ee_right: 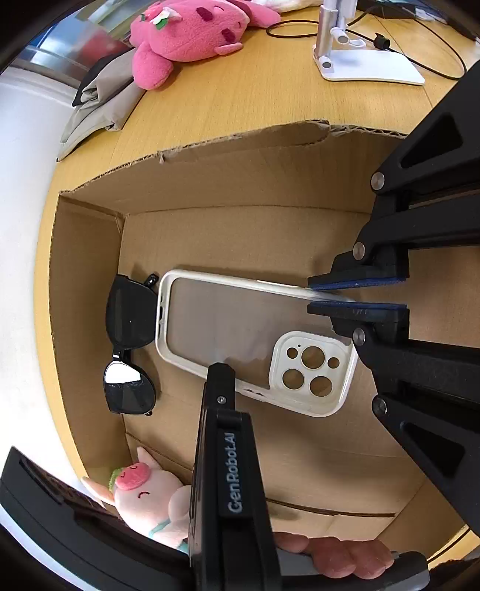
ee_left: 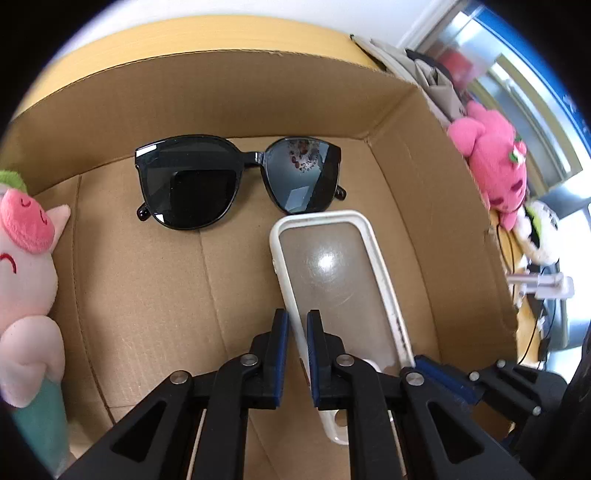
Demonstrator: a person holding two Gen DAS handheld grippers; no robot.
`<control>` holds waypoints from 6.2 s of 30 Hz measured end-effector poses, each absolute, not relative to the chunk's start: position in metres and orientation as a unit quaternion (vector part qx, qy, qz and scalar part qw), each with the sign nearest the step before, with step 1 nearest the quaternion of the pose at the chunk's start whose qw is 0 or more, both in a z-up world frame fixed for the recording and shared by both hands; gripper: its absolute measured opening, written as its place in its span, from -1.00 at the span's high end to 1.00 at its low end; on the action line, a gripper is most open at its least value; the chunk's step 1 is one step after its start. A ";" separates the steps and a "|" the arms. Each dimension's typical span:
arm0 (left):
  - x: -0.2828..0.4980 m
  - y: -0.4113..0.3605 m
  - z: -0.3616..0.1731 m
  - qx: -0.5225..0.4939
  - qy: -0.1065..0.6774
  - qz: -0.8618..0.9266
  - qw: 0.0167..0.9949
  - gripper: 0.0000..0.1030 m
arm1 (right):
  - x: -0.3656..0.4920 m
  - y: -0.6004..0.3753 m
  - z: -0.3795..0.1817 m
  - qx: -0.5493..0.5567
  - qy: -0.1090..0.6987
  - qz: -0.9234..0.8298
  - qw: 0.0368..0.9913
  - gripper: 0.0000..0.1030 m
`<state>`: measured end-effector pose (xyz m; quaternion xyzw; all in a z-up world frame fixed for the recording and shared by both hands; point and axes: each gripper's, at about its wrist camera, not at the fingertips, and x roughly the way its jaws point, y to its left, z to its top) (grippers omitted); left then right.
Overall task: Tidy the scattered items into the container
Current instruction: 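Lift the phone case with the right gripper and carry it over the box, then lower the phone case into the box and open the right gripper, then move the right gripper down to the white earbud case on the table, then close the right gripper on the earbud case, then carry the earbud case with the right gripper over the box, then lower the earbud case into the box and open the right gripper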
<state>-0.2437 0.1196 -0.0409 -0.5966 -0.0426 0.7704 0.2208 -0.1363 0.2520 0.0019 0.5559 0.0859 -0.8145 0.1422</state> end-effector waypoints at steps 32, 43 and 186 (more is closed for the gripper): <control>0.043 0.006 0.090 -0.293 -0.005 0.953 0.071 -0.64 | 0.044 0.234 0.097 0.341 0.087 -0.923 0.157 -0.99; 0.052 0.017 0.080 -0.304 -0.008 0.949 0.078 -0.64 | 0.059 0.245 0.095 0.343 0.086 -0.923 0.150 -0.99; -0.114 -0.116 -0.026 -0.567 -0.159 0.796 0.141 0.75 | -0.030 0.007 0.001 0.546 0.167 -0.698 0.431 0.02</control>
